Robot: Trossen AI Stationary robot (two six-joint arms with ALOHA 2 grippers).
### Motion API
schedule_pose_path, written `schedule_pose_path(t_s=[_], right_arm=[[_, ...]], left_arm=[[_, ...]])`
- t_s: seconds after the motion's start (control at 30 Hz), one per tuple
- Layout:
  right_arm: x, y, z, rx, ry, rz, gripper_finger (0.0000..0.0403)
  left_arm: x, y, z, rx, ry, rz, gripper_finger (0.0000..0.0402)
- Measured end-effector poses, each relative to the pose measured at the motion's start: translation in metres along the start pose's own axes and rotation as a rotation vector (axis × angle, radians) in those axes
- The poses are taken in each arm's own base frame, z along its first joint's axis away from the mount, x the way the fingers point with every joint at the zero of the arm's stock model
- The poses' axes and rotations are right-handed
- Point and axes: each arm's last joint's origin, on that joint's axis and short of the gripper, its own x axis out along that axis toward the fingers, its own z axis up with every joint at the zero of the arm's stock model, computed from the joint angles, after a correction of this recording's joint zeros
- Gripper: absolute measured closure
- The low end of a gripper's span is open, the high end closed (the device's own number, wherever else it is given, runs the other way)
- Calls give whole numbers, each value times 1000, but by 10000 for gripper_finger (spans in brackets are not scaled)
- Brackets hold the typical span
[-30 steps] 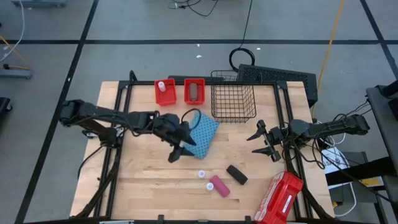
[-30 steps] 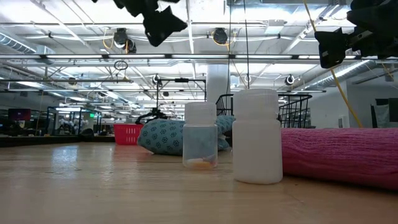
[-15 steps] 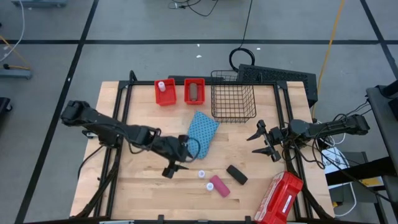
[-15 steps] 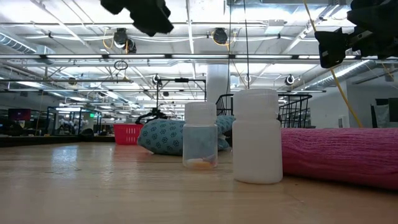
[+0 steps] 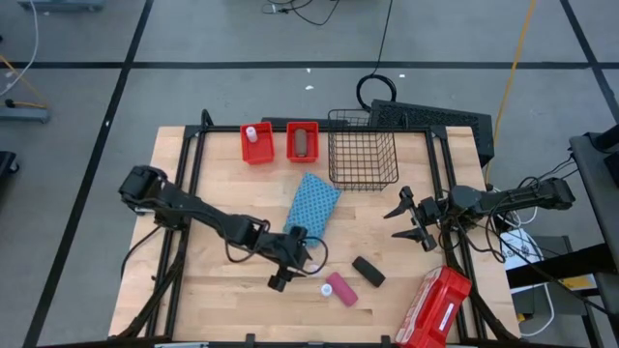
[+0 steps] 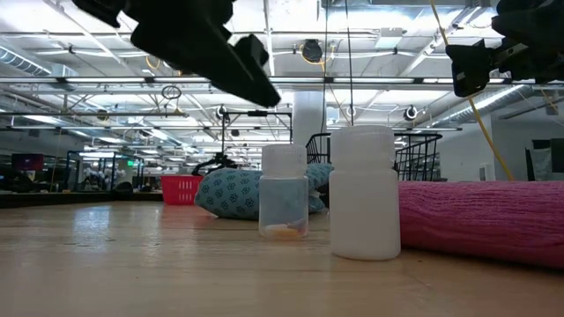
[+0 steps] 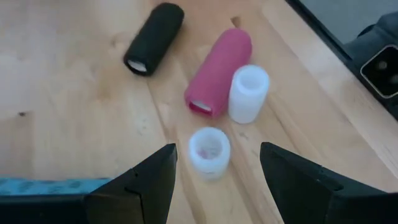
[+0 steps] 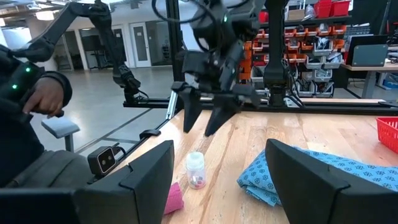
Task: Pick & Place Medicine items
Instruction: Put the transparent pill bottle into the left orange basket
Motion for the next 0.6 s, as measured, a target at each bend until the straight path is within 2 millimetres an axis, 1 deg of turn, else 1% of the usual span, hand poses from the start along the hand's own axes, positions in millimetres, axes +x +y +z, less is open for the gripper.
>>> schedule_pose_path(t_s=[0.2, 0.33, 0.6], right_arm=[[0, 0, 0, 0, -1, 0, 160], [0, 0, 0, 0, -1, 0, 161], [0, 0, 0, 0, -2, 0, 161]], left_arm=[[17, -1, -5, -5, -13, -22, 160], [26, 0, -8, -46, -14, 5, 160], [30, 4, -11, -112, -11, 142, 156]])
